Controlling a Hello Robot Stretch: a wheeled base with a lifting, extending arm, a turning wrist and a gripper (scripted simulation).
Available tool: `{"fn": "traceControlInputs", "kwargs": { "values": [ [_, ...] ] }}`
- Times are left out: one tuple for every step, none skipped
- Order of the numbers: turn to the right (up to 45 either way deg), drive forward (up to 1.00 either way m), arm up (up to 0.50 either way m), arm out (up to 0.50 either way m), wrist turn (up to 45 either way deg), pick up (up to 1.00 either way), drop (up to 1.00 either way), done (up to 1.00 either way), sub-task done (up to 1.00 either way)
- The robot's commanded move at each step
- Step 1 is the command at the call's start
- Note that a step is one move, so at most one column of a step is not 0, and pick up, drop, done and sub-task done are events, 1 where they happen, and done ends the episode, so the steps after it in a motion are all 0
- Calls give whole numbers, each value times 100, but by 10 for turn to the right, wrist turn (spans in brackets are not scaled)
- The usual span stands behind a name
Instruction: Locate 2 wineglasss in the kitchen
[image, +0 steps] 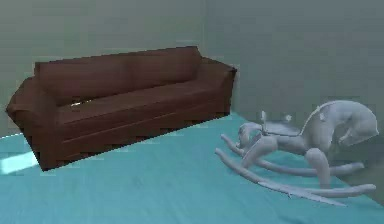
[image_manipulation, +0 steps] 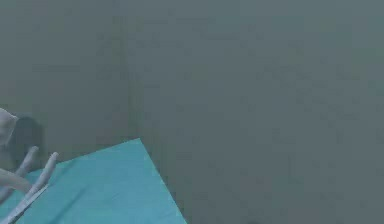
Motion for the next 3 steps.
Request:
{"fn": "traceControlInputs", "kwargs": {
  "values": [
    [-330,0,0,0,0,0,0,0,0],
    [0,5,0,0,0,0,0,0,0],
    [-450,0,0,0,0,0,0,0,0]
  ]
}}
